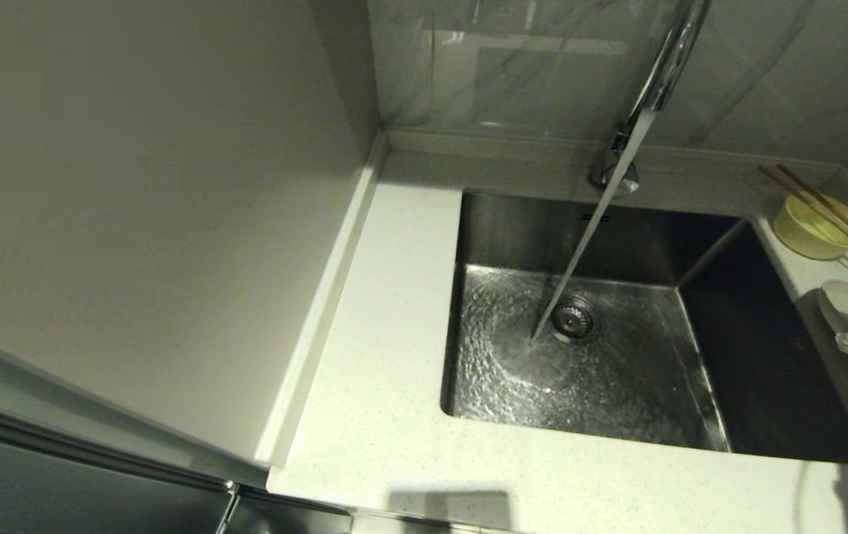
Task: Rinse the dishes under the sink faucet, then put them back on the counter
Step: Place the plate on the table, then turn off the faucet
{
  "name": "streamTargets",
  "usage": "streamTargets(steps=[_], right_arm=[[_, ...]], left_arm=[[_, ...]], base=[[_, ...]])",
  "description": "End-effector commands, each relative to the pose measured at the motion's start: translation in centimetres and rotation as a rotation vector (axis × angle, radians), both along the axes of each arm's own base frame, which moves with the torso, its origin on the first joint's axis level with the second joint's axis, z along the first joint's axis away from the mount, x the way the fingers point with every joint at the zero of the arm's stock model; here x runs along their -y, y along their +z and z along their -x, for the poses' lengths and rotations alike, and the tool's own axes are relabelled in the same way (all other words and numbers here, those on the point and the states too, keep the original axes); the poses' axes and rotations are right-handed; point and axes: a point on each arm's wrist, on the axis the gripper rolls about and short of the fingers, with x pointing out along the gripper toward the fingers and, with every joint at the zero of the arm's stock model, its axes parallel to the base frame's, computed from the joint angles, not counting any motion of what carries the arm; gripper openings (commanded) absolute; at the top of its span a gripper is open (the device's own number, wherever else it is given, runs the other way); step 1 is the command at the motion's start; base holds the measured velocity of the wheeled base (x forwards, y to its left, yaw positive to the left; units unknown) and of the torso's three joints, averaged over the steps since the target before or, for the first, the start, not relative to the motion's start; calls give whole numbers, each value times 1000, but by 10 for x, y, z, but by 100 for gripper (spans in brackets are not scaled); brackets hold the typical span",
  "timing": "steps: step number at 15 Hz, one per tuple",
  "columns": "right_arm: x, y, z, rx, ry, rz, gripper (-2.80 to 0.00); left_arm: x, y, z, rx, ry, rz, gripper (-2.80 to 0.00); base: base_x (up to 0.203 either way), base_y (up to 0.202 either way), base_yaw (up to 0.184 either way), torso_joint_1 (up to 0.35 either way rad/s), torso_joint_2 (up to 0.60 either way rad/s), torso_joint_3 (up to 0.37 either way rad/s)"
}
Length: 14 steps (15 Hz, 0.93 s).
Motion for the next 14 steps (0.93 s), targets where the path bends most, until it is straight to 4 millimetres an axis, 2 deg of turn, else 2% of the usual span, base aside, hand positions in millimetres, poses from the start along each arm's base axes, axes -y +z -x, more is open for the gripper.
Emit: streamTargets(steps=[1,5,9,11,12,14], right_arm=[[2,-1,-2,-5,-3,-4,0],[-1,4,3,15,-19,-18,0],[-9,23,16,81,-22,-5,0],[-17,35,21,136,-32,-61,0],[-22,42,22,169,-29,-105,-280],[-36,62,20,244,-24,-195,-280]], left_arm=[[0,0,0,2,0,1,-280],[0,0,0,2,0,1,-280],[0,0,0,2,0,1,-280],[0,0,0,2,0,1,-280],[0,0,0,2,0,1,-280],[0,0,0,2,0,1,-280]], base=[[0,0,0,0,0,0],[0,0,0,0,0,0],[0,0,0,0,0,0],[0,0,0,0,0,0],[0,0,0,0,0,0],[0,0,0,0,0,0]])
